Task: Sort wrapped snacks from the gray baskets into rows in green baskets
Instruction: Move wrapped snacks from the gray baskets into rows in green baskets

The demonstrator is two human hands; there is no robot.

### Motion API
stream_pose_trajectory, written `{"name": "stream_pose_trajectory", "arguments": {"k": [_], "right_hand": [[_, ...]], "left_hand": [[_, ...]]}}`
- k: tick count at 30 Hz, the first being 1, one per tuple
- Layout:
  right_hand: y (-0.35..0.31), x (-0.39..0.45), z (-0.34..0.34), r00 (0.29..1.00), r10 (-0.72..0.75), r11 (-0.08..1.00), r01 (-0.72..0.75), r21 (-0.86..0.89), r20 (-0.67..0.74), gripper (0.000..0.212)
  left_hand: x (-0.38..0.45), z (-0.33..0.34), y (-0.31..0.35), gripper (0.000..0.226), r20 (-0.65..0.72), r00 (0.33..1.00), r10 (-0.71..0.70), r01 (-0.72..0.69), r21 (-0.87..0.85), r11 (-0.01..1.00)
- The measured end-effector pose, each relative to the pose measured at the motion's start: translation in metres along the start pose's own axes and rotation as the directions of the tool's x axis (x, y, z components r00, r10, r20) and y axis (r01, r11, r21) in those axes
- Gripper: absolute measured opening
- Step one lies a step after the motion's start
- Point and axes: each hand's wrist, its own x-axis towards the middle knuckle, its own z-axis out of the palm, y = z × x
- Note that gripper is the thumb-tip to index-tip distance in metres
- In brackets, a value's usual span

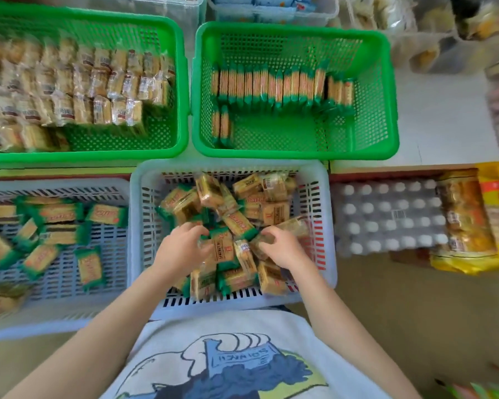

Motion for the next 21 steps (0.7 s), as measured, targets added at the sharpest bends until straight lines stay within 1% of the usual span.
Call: {"name": "stream_pose_trajectory", "arguments": {"k": [2, 3, 5, 7, 9, 10, 11, 13, 15, 16, 17, 19, 21], "right_hand": [[-0.004, 0.0, 0.01, 1.0, 0.003, 0.995, -0.002, -0.097, 0.01, 0.052], [-0.007, 0.002, 0.013, 1.0, 0.012, 0.993, -0.01, -0.118, 0.021, 0.052], [-0.012, 0.005, 0.014, 0.999, 0.035, 0.992, -0.031, -0.121, 0.034, 0.048], [-0.011, 0.007, 0.012, 0.999, 0.036, 0.997, -0.034, -0.065, 0.033, 0.041], [-0.008, 0.002, 0.008, 0.999, 0.017, 0.998, -0.019, 0.055, 0.035, 0.03], [-0.005, -0.002, 0.006, 1.0, -0.002, 0.989, -0.001, 0.146, 0.018, 0.025], [-0.003, -0.009, 0.002, 1.0, -0.018, 0.967, 0.019, 0.255, -0.003, 0.027], [0.002, -0.023, -0.006, 0.998, -0.061, 0.887, 0.068, 0.457, -0.031, 0.03], [0.007, -0.034, -0.014, 0.992, -0.115, 0.809, 0.127, 0.574, -0.056, 0.026], [0.009, -0.037, -0.016, 0.988, -0.138, 0.761, 0.146, 0.632, -0.061, 0.023], [0.009, -0.041, -0.02, 0.985, -0.161, 0.713, 0.159, 0.683, -0.06, 0.024], [0.006, -0.046, -0.025, 0.979, -0.196, 0.64, 0.168, 0.75, -0.052, 0.027], [0.002, -0.048, -0.029, 0.974, -0.223, 0.607, 0.173, 0.776, -0.042, 0.031]], "left_hand": [[0.0, 0.005, -0.008, 0.054, 0.122, 0.992, -0.017, 0.017, -0.003, 1.0], [0.0, 0.006, -0.01, 0.058, 0.152, 0.988, -0.022, 0.027, -0.029, 0.999], [0.003, 0.005, -0.012, 0.061, 0.16, 0.987, -0.029, 0.047, -0.108, 0.993], [0.005, 0.003, -0.012, 0.058, 0.157, 0.986, -0.055, 0.09, -0.225, 0.97], [0.005, 0.002, -0.012, 0.056, 0.144, 0.985, -0.091, 0.139, -0.365, 0.921], [0.004, 0.001, -0.012, 0.056, 0.132, 0.984, -0.117, 0.164, -0.435, 0.886], [0.003, 0.0, -0.012, 0.055, 0.124, 0.981, -0.147, 0.19, -0.514, 0.837], [0.001, -0.006, -0.013, 0.049, 0.15, 0.969, -0.196, 0.244, -0.695, 0.676], [-0.001, -0.014, -0.01, 0.036, 0.201, 0.962, -0.185, 0.268, -0.83, 0.49], [-0.003, -0.018, -0.007, 0.028, 0.209, 0.962, -0.174, 0.266, -0.849, 0.455], [-0.004, -0.021, -0.003, 0.023, 0.203, 0.963, -0.175, 0.263, -0.842, 0.471], [-0.003, -0.022, 0.007, 0.022, 0.188, 0.964, -0.19, 0.264, -0.786, 0.559], [0.002, -0.018, 0.017, 0.036, 0.161, 0.967, -0.196, 0.251, -0.716, 0.651]]}}
